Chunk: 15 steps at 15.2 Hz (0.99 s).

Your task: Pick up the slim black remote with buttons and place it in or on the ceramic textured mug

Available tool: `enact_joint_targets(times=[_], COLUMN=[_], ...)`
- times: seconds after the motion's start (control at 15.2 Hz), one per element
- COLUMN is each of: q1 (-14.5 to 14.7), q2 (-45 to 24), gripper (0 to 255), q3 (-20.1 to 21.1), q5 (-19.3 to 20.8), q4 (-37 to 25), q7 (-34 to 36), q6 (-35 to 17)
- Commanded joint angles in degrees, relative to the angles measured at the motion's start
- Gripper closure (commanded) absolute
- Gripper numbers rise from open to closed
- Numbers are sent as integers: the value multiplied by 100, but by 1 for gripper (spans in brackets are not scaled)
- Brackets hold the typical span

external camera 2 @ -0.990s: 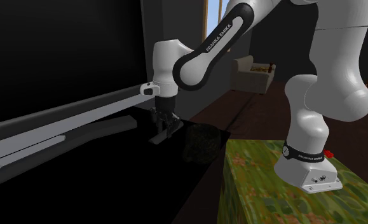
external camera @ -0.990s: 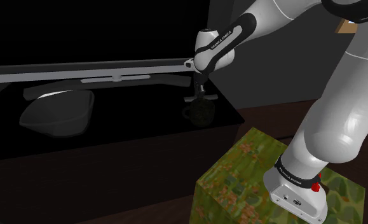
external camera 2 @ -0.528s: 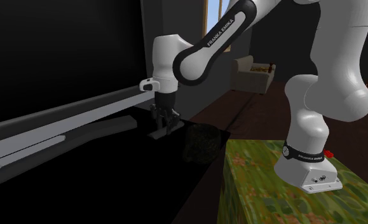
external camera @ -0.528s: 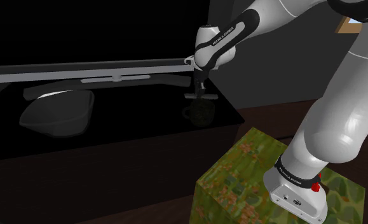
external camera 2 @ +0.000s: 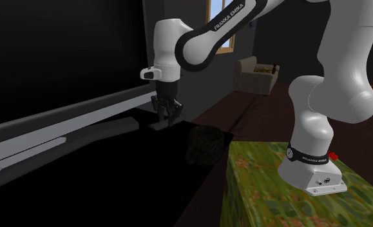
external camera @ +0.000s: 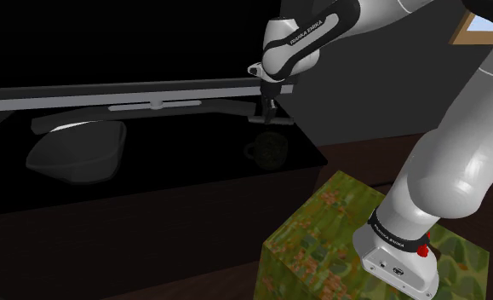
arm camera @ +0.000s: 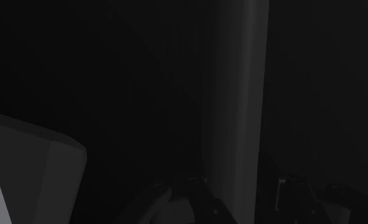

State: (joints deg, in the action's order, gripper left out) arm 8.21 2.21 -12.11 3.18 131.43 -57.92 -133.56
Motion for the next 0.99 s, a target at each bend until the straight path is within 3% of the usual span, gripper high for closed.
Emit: enact_joint_targets(times=[0.0,0.92], q1=[2,11], q2=[91,555], gripper=[255,255], q3=[4,41], q5=[18,85], q4=[-69,-700], q7=[12,43], q6=[160,1250])
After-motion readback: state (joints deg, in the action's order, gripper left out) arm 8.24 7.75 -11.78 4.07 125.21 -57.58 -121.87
